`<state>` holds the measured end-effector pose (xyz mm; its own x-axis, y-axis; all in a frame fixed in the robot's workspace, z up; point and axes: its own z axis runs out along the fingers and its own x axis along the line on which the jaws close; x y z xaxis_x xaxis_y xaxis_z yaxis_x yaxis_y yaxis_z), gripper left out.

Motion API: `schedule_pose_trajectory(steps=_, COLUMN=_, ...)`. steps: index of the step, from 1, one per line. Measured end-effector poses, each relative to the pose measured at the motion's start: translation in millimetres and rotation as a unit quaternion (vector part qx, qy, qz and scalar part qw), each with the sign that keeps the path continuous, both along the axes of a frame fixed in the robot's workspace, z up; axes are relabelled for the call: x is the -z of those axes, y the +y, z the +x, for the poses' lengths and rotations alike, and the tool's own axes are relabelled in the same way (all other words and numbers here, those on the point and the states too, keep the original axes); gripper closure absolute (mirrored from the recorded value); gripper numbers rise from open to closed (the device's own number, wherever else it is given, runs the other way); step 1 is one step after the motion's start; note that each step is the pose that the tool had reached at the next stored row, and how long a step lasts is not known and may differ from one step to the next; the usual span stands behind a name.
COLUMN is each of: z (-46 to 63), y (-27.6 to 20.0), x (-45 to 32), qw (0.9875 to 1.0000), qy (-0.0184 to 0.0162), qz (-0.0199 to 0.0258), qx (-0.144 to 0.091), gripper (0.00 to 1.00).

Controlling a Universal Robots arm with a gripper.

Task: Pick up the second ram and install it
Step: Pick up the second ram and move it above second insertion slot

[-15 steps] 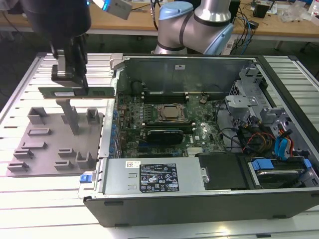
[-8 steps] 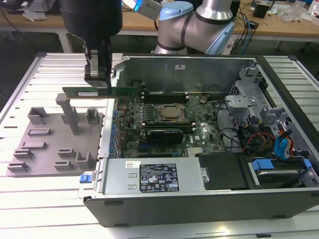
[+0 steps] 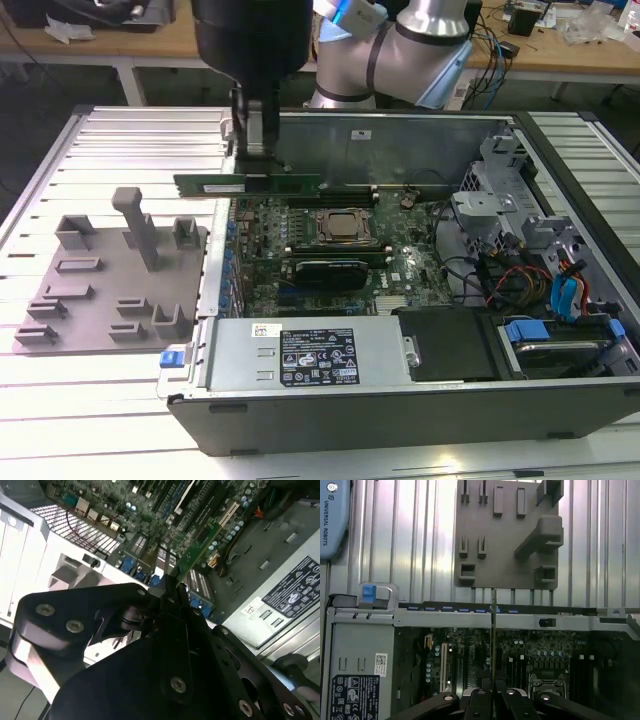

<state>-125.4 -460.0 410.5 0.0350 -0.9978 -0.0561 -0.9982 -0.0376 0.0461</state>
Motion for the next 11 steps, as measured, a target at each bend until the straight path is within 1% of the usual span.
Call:
schedule_pose_trajectory(steps=3, z=16.4, y=0.1, x=0.0, qw=1.0, qy=0.0006, qz=0.0, qx=0.0, gripper=0.89)
schedule_pose_trajectory(steps=8, z=32.7, y=1.3, x=0.5, qw=1.0, qy=0.0018, qz=0.0, qx=0.0, gripper=0.89)
schedule_pose_trajectory(steps=9, z=36.5, y=2.0, x=0.7, qw=1.0, qy=0.0024, qz=0.0, qx=0.0, gripper=0.89)
schedule_pose_trajectory(steps=10, z=43.1, y=3.6, x=1.0, qw=1.0, qy=0.0032, qz=0.0, qx=0.0, gripper=0.89)
schedule_pose_trajectory(steps=11, z=49.5, y=6.5, x=1.5, qw=1.0, qy=0.0041, qz=0.0, qx=0.0, gripper=0.89)
